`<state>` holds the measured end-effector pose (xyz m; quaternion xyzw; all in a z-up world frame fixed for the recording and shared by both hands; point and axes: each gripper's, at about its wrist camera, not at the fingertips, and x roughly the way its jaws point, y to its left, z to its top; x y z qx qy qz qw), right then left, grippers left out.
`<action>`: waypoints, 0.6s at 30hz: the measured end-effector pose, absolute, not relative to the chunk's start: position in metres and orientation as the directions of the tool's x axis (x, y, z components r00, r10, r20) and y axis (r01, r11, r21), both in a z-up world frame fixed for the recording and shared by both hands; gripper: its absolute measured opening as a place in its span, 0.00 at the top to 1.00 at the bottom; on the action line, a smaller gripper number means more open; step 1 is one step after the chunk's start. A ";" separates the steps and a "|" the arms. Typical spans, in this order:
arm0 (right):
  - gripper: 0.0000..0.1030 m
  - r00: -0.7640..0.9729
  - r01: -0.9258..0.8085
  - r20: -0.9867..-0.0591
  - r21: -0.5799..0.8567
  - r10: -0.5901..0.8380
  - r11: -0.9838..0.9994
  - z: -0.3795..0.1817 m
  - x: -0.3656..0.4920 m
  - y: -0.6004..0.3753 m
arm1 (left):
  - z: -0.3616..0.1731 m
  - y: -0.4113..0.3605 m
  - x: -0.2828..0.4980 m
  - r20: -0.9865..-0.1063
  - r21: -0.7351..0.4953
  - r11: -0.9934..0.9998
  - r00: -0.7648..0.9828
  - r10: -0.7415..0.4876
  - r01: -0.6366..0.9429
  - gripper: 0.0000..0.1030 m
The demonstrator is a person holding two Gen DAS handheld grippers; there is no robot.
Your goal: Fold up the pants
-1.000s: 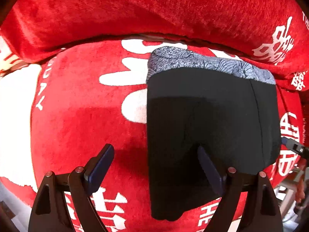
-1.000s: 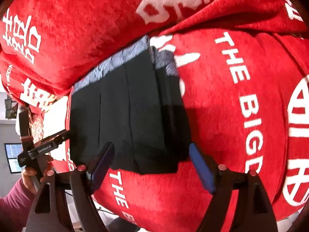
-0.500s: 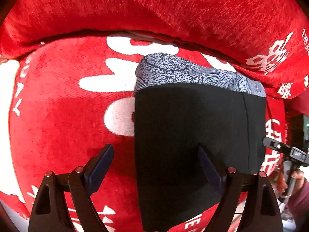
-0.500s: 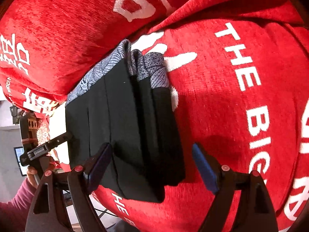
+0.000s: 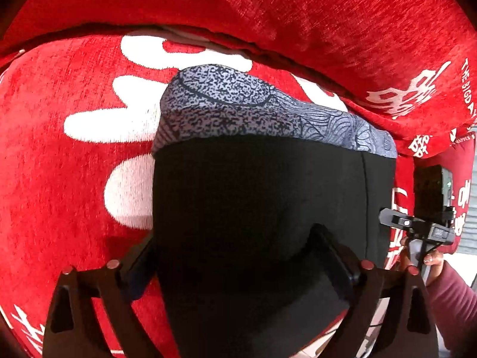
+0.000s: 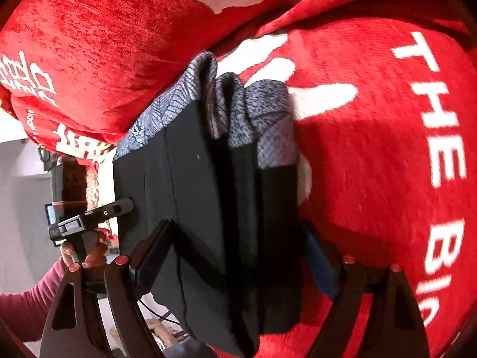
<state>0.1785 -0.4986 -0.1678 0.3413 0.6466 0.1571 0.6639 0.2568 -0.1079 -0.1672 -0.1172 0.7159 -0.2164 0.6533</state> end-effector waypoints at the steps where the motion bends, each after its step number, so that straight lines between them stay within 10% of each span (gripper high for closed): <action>1: 0.14 0.113 0.232 -0.749 0.659 0.653 0.716 -0.167 0.180 -0.500 | -0.169 -0.110 0.257 -0.881 -0.470 0.875 -0.120 -0.458 0.114 0.06; 18: 0.52 0.151 0.291 -0.724 0.683 0.673 0.670 -0.139 0.178 -0.494 | -0.124 -0.115 0.241 -0.877 -0.480 0.861 -0.064 -0.476 0.170 0.34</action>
